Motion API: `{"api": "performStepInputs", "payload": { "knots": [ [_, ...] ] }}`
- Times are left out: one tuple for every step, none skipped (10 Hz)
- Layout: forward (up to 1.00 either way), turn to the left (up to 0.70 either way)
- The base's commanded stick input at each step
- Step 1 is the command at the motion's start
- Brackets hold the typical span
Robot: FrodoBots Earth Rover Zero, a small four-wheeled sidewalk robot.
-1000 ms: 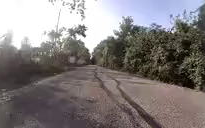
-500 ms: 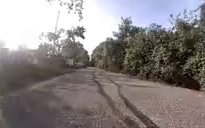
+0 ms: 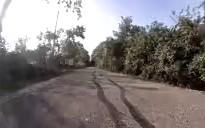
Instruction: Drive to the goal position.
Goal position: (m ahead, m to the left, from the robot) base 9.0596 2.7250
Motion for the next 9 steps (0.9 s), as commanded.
{"api": "performStepInputs", "payload": {
  "knots": [
    [0.70, 0.00],
    [0.70, 0.00],
    [0.70, 0.00],
    [0.70, 0.00],
    [0.70, 0.00],
    [0.70, 0.00],
    [0.70, 0.00],
    [0.70, 0.00],
    [0.70, 0.00]
  ]
}}
